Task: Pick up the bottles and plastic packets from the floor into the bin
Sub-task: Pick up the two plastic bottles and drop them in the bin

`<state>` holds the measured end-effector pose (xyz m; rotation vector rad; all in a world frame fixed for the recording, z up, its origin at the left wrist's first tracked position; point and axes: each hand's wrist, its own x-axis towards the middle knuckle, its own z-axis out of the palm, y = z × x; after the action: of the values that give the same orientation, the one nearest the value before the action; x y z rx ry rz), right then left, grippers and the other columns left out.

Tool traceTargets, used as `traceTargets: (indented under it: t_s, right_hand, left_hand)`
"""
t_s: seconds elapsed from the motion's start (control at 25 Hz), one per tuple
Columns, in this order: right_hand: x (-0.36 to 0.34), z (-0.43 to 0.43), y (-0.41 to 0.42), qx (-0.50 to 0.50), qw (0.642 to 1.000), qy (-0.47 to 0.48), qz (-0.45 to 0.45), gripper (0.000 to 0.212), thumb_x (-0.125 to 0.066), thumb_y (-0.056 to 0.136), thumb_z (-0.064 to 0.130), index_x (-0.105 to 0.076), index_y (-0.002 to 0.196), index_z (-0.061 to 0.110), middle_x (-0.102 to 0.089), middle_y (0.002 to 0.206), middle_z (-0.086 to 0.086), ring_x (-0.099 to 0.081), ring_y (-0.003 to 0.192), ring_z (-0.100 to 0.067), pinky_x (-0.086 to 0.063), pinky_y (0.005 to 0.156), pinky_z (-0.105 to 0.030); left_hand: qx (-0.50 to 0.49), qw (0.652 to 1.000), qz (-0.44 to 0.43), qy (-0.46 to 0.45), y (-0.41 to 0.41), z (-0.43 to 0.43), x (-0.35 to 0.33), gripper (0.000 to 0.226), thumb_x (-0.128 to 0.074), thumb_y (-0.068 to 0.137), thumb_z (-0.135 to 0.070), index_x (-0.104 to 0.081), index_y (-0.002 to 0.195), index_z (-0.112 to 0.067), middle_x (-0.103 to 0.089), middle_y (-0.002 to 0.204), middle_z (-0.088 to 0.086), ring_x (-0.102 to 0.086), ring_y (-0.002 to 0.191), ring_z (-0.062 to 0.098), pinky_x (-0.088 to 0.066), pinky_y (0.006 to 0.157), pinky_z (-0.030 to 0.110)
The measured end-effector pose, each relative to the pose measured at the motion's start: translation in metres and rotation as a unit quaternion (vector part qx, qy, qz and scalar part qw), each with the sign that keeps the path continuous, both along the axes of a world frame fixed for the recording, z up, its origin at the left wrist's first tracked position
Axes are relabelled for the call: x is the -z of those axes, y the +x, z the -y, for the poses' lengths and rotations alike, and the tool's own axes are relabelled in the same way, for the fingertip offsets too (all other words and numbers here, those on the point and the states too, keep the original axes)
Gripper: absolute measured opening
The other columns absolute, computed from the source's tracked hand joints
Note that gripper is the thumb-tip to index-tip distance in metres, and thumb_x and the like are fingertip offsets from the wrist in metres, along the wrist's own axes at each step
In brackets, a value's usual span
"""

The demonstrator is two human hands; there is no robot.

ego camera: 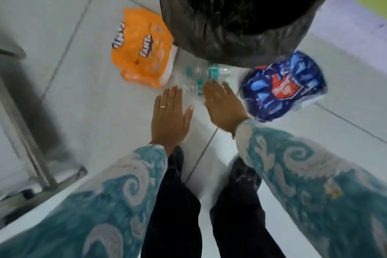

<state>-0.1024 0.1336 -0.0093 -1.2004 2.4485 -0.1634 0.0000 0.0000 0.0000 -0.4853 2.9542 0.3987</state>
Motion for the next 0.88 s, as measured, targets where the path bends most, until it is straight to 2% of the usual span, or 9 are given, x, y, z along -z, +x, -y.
traceTargets:
  t_s: [0.08, 0.12, 0.28, 0.4, 0.56, 0.64, 0.72, 0.8, 0.88]
  right_hand:
    - [0.034, 0.007, -0.017, 0.041, 0.998, 0.047, 0.013, 0.048, -0.035, 0.097, 0.013, -0.026, 0.143, -0.001, -0.029, 0.152, -0.02, -0.022, 0.142, -0.032, -0.017, 0.117, -0.049]
    - [0.048, 0.009, -0.028, 0.056, 0.997, 0.045, 0.007, 0.051, -0.036, 0.097, 0.013, -0.022, 0.144, 0.0, -0.025, 0.154, -0.018, -0.019, 0.143, -0.031, -0.014, 0.118, -0.047]
    - [0.076, 0.016, -0.05, 0.072, 0.996, 0.046, 0.007, 0.053, -0.051, 0.092, 0.017, -0.033, 0.138, -0.002, -0.037, 0.147, -0.022, -0.032, 0.137, -0.036, -0.025, 0.114, -0.051]
    - [0.083, 0.019, -0.06, 0.081, 0.995, 0.036, -0.039, 0.048, -0.064, 0.084, 0.021, -0.049, 0.123, -0.001, -0.055, 0.129, -0.022, -0.05, 0.121, -0.039, -0.041, 0.103, -0.052]
    - [0.089, 0.021, -0.06, 0.096, 0.992, 0.031, -0.072, 0.04, -0.061, 0.084, 0.018, -0.053, 0.119, 0.0, -0.059, 0.123, -0.02, -0.054, 0.114, -0.039, -0.045, 0.097, -0.051]
    - [0.09, 0.024, -0.063, 0.12, 0.99, 0.033, -0.065, 0.041, -0.059, 0.086, 0.017, -0.051, 0.122, 0.0, -0.058, 0.125, -0.02, -0.054, 0.114, -0.038, -0.045, 0.097, -0.049]
    - [0.091, 0.026, -0.064, 0.153, 0.987, 0.049, -0.003, 0.045, -0.055, 0.091, 0.021, -0.044, 0.129, 0.001, -0.056, 0.129, -0.019, -0.053, 0.116, -0.035, -0.044, 0.099, -0.046]
    - [0.089, 0.024, -0.063, 0.172, 0.984, 0.045, 0.019, 0.051, -0.054, 0.093, 0.022, -0.036, 0.135, 0.001, -0.054, 0.131, -0.018, -0.052, 0.117, -0.033, -0.044, 0.098, -0.042]
    - [0.074, 0.022, -0.056, 0.166, 0.984, 0.039, 0.045, 0.055, -0.054, 0.093, 0.018, -0.031, 0.14, 0.0, -0.05, 0.136, -0.019, -0.047, 0.122, -0.034, -0.04, 0.103, -0.042]
  left_hand:
    - [-0.02, 1.0, 0.02, 0.007, -0.014, -0.006, 0.032, 0.059, -0.033, 0.093, -0.039, -0.046, 0.131, 0.003, -0.051, 0.135, 0.024, -0.046, 0.126, 0.038, -0.034, 0.105, 0.051]
    - [-0.007, 1.0, 0.019, -0.008, -0.02, -0.007, 0.048, 0.057, -0.037, 0.092, -0.037, -0.046, 0.131, 0.003, -0.05, 0.136, 0.024, -0.046, 0.126, 0.039, -0.034, 0.104, 0.052]
    - [0.069, 0.996, 0.015, -0.051, -0.045, -0.002, 0.082, 0.061, -0.065, 0.085, -0.033, -0.047, 0.131, 0.002, -0.05, 0.136, 0.022, -0.045, 0.127, 0.039, -0.034, 0.105, 0.054]
    - [0.095, 0.993, 0.03, -0.068, -0.057, 0.0, 0.093, 0.061, -0.07, 0.081, -0.036, -0.052, 0.128, -0.003, -0.056, 0.133, 0.018, -0.048, 0.125, 0.037, -0.034, 0.105, 0.053]
    - [0.098, 0.993, 0.042, -0.055, -0.048, -0.003, 0.104, 0.051, -0.075, 0.076, -0.03, -0.06, 0.118, -0.005, -0.064, 0.122, 0.016, -0.055, 0.118, 0.036, -0.04, 0.101, 0.052]
    - [0.096, 0.994, 0.056, -0.019, -0.042, -0.008, 0.105, 0.056, -0.078, 0.073, -0.025, -0.058, 0.12, -0.003, -0.063, 0.122, 0.018, -0.056, 0.116, 0.036, -0.042, 0.1, 0.049]
    - [0.101, 0.992, 0.073, 0.024, -0.038, -0.014, 0.105, 0.062, -0.08, 0.07, -0.021, -0.055, 0.123, -0.002, -0.063, 0.123, 0.019, -0.058, 0.114, 0.036, -0.045, 0.097, 0.046]
    - [0.098, 0.99, 0.085, 0.058, -0.033, -0.012, 0.104, 0.063, -0.081, 0.069, -0.018, -0.055, 0.123, 0.0, -0.063, 0.12, 0.02, -0.06, 0.111, 0.035, -0.047, 0.095, 0.044]
    - [0.087, 0.988, 0.116, 0.06, -0.018, -0.006, 0.091, 0.064, -0.083, 0.065, -0.015, -0.056, 0.12, 0.001, -0.065, 0.115, 0.022, -0.062, 0.106, 0.036, -0.049, 0.092, 0.043]
